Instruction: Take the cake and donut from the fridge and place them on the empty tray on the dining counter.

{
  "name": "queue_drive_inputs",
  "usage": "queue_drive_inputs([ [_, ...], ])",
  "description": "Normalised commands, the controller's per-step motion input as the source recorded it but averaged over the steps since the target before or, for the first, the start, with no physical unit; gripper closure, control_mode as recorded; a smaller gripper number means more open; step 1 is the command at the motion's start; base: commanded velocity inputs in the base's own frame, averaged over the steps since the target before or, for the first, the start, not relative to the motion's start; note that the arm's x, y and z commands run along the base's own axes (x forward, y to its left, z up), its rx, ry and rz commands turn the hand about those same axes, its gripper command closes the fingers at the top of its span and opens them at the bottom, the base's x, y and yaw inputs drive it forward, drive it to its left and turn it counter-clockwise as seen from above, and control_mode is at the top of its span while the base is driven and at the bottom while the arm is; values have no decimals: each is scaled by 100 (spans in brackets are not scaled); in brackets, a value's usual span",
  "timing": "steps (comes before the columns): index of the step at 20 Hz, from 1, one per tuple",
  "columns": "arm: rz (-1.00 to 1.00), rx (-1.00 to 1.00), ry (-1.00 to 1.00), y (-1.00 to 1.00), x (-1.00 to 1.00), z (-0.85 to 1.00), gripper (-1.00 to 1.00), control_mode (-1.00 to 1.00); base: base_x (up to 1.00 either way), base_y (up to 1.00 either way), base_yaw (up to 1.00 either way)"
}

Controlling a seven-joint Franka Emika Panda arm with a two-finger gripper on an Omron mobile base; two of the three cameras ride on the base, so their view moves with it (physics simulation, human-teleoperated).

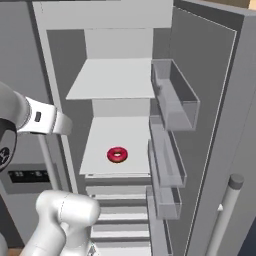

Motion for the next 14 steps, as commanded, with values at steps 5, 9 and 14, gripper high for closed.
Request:
queue_drive_inputs([
  [5, 18, 7, 10, -30, 56, -19, -100, -100, 14, -7, 5],
  [9, 5, 3, 12, -22, 18, -21, -100, -100, 0, 0, 0],
  [14, -6, 0, 15, 0, 21, -46, -100, -100, 0, 0, 0],
])
